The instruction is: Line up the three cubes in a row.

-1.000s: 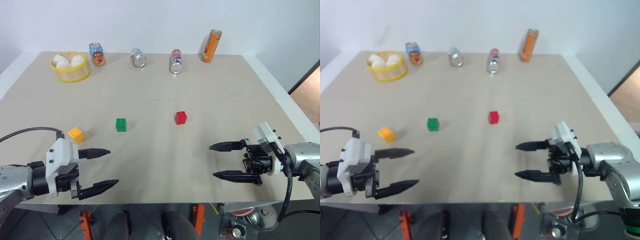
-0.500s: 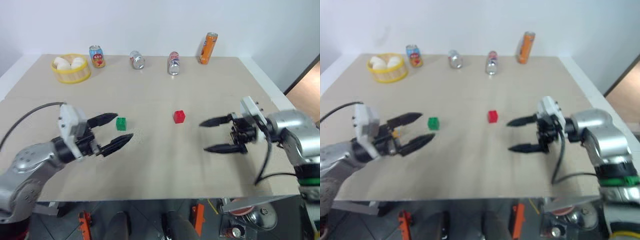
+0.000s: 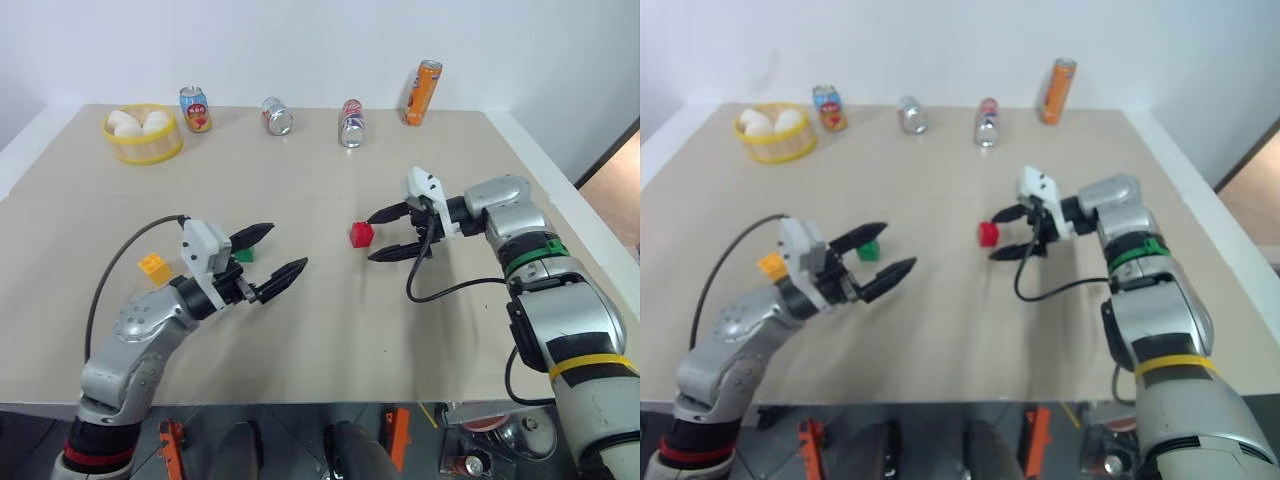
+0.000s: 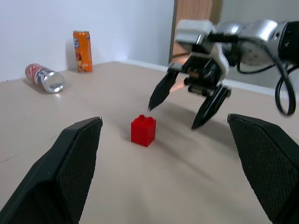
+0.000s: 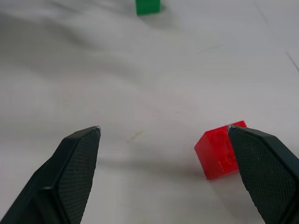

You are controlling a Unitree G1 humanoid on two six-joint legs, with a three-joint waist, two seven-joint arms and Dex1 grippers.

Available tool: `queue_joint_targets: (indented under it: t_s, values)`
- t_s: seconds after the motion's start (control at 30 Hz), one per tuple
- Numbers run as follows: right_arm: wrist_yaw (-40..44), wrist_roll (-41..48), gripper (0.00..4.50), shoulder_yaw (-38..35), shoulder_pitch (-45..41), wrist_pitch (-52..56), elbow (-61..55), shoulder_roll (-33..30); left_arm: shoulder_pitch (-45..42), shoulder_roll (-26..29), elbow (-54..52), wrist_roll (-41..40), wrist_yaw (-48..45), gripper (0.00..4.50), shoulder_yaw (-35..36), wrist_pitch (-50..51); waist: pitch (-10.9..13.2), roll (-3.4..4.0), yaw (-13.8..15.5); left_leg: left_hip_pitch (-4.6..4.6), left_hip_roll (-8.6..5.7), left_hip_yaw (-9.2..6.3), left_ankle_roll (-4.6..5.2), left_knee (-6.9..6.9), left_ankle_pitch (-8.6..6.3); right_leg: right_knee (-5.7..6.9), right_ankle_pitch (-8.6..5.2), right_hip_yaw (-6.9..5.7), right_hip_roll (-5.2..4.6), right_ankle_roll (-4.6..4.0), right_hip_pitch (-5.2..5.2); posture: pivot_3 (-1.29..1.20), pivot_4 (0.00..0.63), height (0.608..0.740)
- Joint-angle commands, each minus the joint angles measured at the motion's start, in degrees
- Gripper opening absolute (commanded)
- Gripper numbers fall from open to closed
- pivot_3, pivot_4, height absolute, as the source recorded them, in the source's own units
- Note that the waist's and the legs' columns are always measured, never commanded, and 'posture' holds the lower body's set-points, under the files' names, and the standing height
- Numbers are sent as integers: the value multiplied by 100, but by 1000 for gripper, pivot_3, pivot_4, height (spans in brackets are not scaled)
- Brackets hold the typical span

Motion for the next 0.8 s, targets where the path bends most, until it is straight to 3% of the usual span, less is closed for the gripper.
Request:
queue_joint_targets:
  t_s: [0.03,0.27,0.47,0.8]
  values:
    - [-247,-289,4500,-170,-284,-263,207,100,-77,-147,-214,103,221,4443,-40,-127,0,0,-1,1,0,0,0,2,0,4,0,0,0,0,0,0,150,740]
    - [-580,-419,4500,-501,-491,-335,318,283,8,-351,-357,109,479,4443,-23,-99,0,0,-7,9,-2,0,1,19,3,38,-4,2,0,5,-1,0,150,740]
    - [-752,-154,4500,-1209,-900,343,417,92,-181,-387,-230,96,483,4443,50,-151,1,1,-6,11,0,-1,3,20,8,57,-9,3,5,1,-13,0,150,740]
    - [-1426,-335,4500,-1609,-656,872,488,83,-366,-584,93,130,431,4443,1,-339,0,1,-8,9,-4,0,2,15,8,57,-12,6,3,-5,-14,0,150,740]
